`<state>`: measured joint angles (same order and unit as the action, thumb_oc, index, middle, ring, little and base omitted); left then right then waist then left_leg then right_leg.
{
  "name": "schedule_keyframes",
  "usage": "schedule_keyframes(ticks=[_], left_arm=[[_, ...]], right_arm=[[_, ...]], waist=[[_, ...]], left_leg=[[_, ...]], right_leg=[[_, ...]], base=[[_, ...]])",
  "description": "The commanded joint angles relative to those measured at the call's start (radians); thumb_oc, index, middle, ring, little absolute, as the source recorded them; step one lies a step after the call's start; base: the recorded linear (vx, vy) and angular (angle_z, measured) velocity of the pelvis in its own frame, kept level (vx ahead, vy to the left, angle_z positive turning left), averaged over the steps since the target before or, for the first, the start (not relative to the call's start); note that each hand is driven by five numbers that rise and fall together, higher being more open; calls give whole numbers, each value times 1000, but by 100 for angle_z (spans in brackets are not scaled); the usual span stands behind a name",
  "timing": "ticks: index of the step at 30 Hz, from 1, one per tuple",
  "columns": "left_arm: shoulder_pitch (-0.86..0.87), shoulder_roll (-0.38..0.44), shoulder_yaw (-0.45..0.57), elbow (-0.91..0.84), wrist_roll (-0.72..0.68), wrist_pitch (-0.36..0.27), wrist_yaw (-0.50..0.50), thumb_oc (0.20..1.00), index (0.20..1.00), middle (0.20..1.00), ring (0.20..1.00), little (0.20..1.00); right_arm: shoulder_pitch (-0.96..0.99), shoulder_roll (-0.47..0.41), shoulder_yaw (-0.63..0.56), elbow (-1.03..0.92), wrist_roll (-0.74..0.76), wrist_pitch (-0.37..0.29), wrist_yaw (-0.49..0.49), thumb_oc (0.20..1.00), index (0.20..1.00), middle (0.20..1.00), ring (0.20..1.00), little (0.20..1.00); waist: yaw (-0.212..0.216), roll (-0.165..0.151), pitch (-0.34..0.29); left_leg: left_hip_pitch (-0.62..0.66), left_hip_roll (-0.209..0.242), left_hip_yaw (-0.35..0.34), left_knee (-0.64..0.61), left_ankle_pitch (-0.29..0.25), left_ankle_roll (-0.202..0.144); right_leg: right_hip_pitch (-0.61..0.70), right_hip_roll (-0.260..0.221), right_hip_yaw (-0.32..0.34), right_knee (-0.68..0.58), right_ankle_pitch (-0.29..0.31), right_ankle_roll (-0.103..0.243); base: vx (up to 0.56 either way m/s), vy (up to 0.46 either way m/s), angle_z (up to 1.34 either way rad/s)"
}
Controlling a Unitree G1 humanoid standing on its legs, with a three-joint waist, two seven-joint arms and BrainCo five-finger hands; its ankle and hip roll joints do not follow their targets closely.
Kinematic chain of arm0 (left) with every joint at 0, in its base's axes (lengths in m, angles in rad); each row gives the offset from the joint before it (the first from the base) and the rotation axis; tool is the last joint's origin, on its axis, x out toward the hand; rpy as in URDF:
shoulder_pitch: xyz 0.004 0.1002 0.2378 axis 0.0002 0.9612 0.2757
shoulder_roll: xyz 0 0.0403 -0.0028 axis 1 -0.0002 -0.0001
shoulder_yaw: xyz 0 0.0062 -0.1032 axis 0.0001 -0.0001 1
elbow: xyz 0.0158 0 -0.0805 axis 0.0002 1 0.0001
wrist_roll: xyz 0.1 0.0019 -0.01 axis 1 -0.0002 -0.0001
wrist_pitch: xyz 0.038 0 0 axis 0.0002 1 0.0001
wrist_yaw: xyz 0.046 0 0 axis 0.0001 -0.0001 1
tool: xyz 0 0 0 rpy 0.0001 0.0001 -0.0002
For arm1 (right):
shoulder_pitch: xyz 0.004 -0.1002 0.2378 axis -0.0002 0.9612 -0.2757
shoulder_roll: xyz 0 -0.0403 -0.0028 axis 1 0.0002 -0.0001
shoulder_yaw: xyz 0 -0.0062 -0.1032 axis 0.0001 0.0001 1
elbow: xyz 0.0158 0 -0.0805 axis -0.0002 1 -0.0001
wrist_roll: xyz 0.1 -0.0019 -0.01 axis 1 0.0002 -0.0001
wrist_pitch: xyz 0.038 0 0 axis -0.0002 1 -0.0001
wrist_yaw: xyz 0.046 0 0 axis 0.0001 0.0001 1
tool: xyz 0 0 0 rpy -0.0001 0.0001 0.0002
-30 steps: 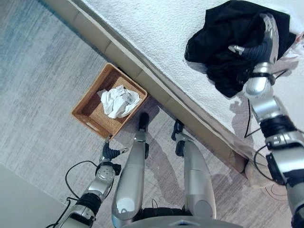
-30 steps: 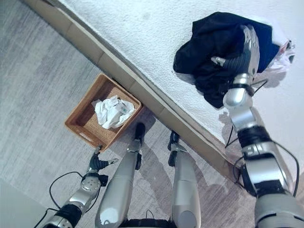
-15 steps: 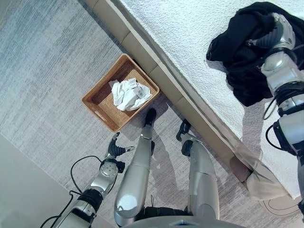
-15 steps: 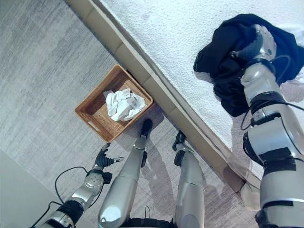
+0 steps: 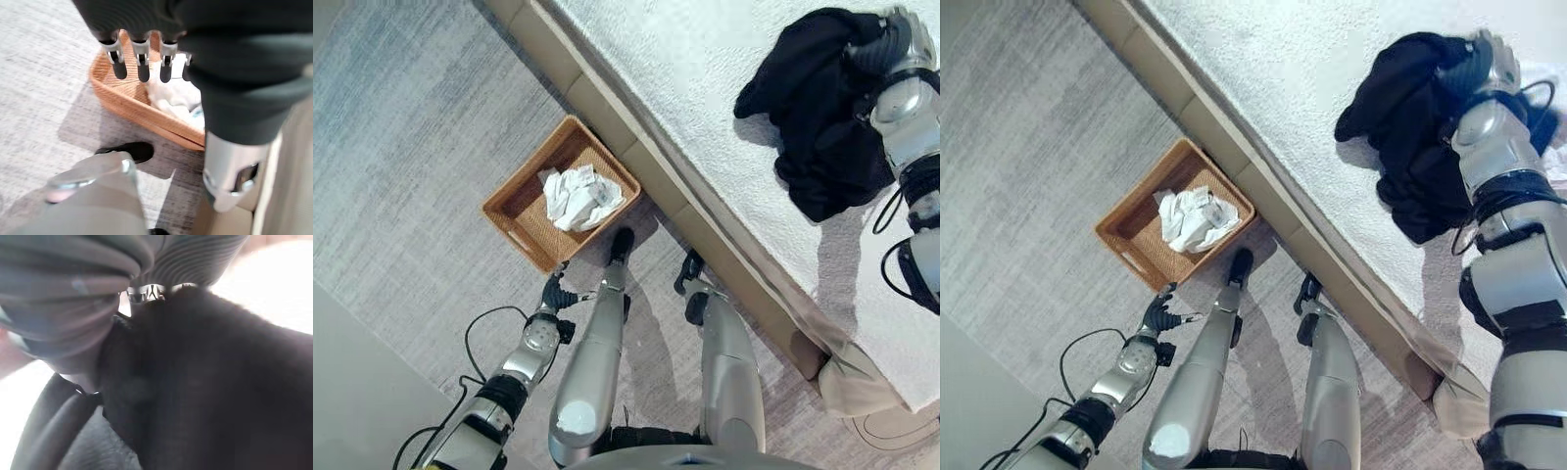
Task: Pick up clothes into the bucket
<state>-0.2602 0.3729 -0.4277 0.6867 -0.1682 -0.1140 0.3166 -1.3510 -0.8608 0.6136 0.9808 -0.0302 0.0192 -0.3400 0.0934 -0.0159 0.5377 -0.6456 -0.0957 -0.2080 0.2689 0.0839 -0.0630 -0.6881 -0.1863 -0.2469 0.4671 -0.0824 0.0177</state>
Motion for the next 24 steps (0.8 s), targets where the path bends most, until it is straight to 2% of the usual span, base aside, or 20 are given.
schedule_keyframes(ticks=[1, 3, 5, 8, 10, 11, 14, 16, 18, 19, 21, 22, 24], left_arm=[[63, 36, 44, -86, 47, -31, 30, 1000, 1000, 1000, 1000, 1000], [75, 62, 57, -135, 66, -40, 32, 1000, 1000, 1000, 1000, 1000], [76, 63, 57, -137, 66, -39, 32, 1000, 1000, 1000, 1000, 1000], [105, 102, 85, -257, 64, -56, 17, 1000, 1000, 1000, 1000, 1000], [118, 123, 95, -304, 65, -60, 0, 1000, 1000, 1000, 1000, 1000], [124, 147, 97, -373, 51, -71, -27, 1000, 1000, 1000, 1000, 1000], [129, 167, 107, -441, 33, -76, -55, 1000, 1000, 1000, 1000, 1000], [109, 185, 110, -540, -35, -89, -106, 1000, 1000, 1000, 1000, 1000], [107, 186, 112, -554, -46, -89, -117, 1000, 1000, 1000, 1000, 1000], [87, 200, 110, -599, -72, -87, -151, 1000, 1000, 1000, 1000, 1000], [80, 207, 110, -620, -81, -83, -163, 1000, 1000, 1000, 1000, 1000], [52, 224, 106, -658, -87, -76, -190, 1000, 1000, 1000, 1000, 1000], [44, 229, 107, -674, -95, -69, -199, 1000, 1000, 1000, 1000, 1000]], right_arm=[[-38, -128, -58, -197, -22, -42, -170, 200, 200, 200, 200, 200], [-21, -159, -107, -305, -59, -43, -216, 200, 200, 200, 200, 200], [-16, -159, -111, -308, -60, -42, -216, 200, 200, 200, 200, 200], [30, -193, -187, -429, -122, -31, -254, 200, 200, 200, 200, 200], [52, -199, -215, -470, -145, -27, -255, 200, 200, 200, 200, 200], [69, -199, -231, -492, -153, -32, -258, 200, 200, 200, 200, 200], [104, -202, -251, -537, -163, -38, -242, 200, 200, 200, 200, 200], [147, -192, -266, -597, -129, -67, -198, 200, 200, 200, 200, 200], [160, -190, -267, -600, -119, -73, -179, 200, 200, 200, 200, 200], [185, -183, -250, -629, -78, -98, -114, 200, 200, 200, 200, 200], [198, -175, -243, -635, -46, -109, -93, 200, 200, 200, 200, 200], [220, -163, -210, -650, 17, -127, -13, 200, 200, 200, 200, 200], [227, -161, -199, -652, 47, -122, 13, 200, 200, 200, 200, 200]], waist=[[-48, 0, -47], [-65, -8, -82], [-63, -9, -80], [-82, -16, -135], [-89, -18, -157], [-97, -18, -191], [-103, -16, -217], [-119, -6, -266], [-122, -5, -281], [-133, -4, -318], [-137, -4, -330], [-146, -6, -363], [-148, -5, -378]], left_leg=[[57, 7, 53, 13, -54, 26], [114, 15, 69, 4, -70, 27], [117, 16, 70, 3, -70, 27], [210, 26, 92, -37, -81, 29], [253, 31, 101, -64, -76, 31], [303, 39, 115, -87, -83, 31], [345, 45, 121, -110, -77, 31], [414, 53, 128, -149, -78, 29], [428, 54, 128, -162, -70, 29], [462, 57, 139, -184, -68, 27], [482, 59, 142, -195, -67, 26], [509, 63, 153, -211, -66, 25], [528, 67, 160, -226, -66, 24]], right_leg=[[110, 20, 65, -92, 56, 74], [165, 32, 83, -127, 64, 78], [169, 33, 84, -128, 64, 78], [263, 51, 98, -189, 74, 83], [306, 59, 104, -225, 86, 84], [354, 68, 111, -251, 84, 88], [392, 71, 116, -275, 90, 89], [455, 76, 121, -307, 79, 91], [468, 76, 120, -320, 86, 91], [500, 80, 120, -338, 84, 92], [518, 83, 124, -350, 85, 92], [542, 88, 128, -366, 88, 93], [559, 89, 132, -378, 90, 93]], base=[[35, 74, -20], [53, 67, -37], [39, 27, -26], [79, 34, -25], [95, 24, -28], [74, 24, -16], [88, 16, -25], [106, 0, -17], [79, 0, -3], [87, -8, -5], [62, -18, -4], [56, -22, -3], [69, -20, -12]])
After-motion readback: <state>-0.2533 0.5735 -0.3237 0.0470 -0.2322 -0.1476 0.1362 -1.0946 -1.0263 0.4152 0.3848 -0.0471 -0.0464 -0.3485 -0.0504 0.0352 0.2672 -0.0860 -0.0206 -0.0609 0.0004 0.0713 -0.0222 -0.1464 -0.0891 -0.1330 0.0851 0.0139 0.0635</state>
